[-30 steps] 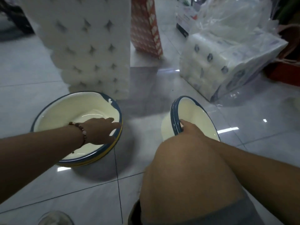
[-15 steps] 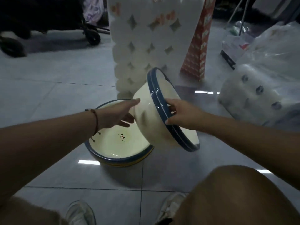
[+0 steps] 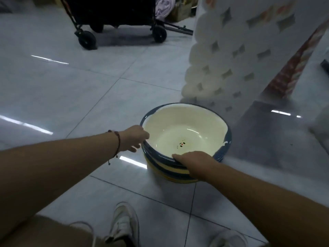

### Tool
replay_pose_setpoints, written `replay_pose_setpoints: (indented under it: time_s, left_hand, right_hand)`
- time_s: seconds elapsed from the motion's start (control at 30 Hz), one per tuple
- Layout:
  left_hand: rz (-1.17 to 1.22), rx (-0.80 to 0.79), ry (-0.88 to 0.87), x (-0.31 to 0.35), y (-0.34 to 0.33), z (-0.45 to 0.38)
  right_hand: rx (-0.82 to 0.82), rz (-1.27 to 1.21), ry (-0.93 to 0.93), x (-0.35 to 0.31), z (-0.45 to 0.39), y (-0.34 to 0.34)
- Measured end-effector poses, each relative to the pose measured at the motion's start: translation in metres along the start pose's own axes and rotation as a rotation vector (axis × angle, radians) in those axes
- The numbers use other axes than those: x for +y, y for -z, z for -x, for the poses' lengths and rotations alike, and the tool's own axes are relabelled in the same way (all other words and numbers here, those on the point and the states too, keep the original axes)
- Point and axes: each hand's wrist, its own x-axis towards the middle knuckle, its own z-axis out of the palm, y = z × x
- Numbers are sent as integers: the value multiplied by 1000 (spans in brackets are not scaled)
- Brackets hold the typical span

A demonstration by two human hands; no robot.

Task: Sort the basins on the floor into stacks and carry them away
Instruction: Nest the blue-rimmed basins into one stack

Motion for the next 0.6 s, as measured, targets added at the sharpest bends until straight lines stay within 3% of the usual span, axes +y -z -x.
replay_pose_setpoints:
  time_s: [0.1,0.17,0.3,0.4,0.53,0.6]
  left_hand:
    - [-677,50,-335,-16,-13,-2]
    - [-916,21,-513,-22,-21,2]
    - [-1149,62,-638,-18,-39,10]
    - [-1154,128,-553,-10,-45,20]
    - [-1105,248,-556,-1,-33,32]
    - [-1080,272,-546,-2,-22,37]
  right_hand:
    - [0,73,54,-14,-16,-16]
    - [57,117,80,-23,-25,-18]
    - [111,269,-28,-25,-43,-19]
    - [69,287,-105,-25,-43,-7]
    - [64,251,-77,-47,-23,16]
    - [-37,143,51,-74,2,30]
